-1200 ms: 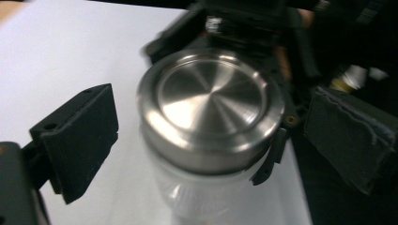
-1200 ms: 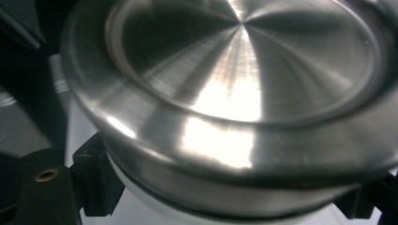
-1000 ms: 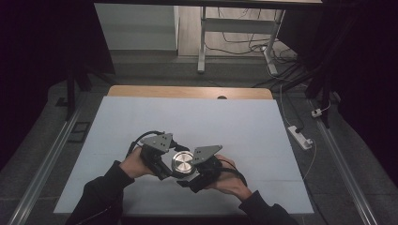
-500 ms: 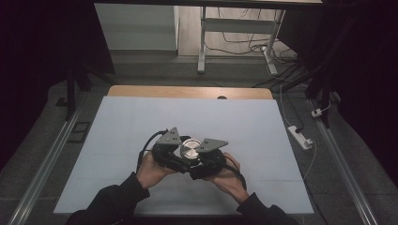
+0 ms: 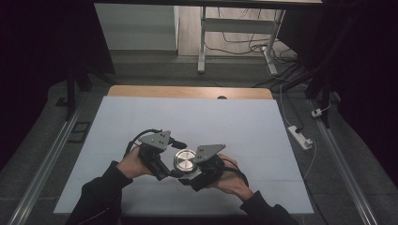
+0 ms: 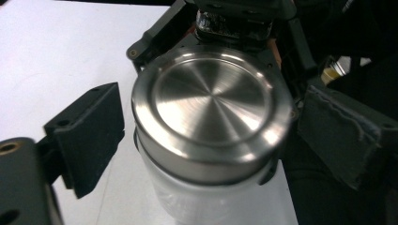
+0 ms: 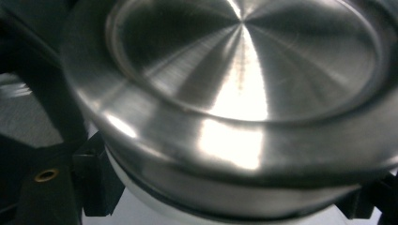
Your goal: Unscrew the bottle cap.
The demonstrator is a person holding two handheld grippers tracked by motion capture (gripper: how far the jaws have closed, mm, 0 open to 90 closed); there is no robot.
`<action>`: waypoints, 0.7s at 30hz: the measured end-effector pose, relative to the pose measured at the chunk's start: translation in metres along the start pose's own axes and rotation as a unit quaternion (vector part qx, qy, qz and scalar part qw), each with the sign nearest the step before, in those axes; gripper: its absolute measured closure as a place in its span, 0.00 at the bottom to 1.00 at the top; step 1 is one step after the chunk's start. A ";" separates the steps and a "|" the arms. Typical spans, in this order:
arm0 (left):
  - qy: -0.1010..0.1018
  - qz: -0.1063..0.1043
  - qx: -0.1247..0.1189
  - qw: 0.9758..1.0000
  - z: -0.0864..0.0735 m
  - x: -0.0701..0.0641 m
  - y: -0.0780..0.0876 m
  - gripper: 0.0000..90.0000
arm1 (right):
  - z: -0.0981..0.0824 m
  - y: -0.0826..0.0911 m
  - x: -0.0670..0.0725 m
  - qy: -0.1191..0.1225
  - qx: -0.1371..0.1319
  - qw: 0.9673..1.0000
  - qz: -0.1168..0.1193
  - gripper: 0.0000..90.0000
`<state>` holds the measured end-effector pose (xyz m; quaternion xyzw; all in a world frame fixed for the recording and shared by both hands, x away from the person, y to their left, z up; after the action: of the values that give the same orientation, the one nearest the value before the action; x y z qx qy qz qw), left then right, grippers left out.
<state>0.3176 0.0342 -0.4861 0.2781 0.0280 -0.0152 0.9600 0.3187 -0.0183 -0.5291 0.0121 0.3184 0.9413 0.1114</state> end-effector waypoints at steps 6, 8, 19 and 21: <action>0.029 0.055 -0.014 0.998 0.002 0.010 -0.009 0.21 | -0.002 -0.001 -0.008 -0.012 0.005 0.999 -0.031 0.17; 0.044 0.078 -0.017 0.996 0.004 0.014 -0.011 0.21 | -0.002 -0.001 -0.013 -0.022 0.005 0.999 -0.043 0.17; 0.098 0.120 -0.038 0.987 0.015 0.023 -0.007 0.07 | -0.003 0.004 -0.035 -0.093 -0.015 0.991 -0.100 0.17; 0.072 0.087 -0.034 0.993 0.013 0.018 0.000 0.07 | -0.002 0.004 -0.028 -0.072 -0.012 0.995 -0.074 0.17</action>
<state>0.3362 0.0268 -0.4763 0.2471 0.0734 0.0892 0.9621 0.3449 -0.0289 -0.5268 0.0550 0.2985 0.9308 0.2037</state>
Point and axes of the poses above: each handheld gripper's, and its own axes: y roughly backward along the jaws, z roughly out of its top, x roughly to its left, the point moved 10 cm from there along -y, roughly forward along the jaws, and after that the axes turned 3 degrees about -z, right-handed, at the moved point
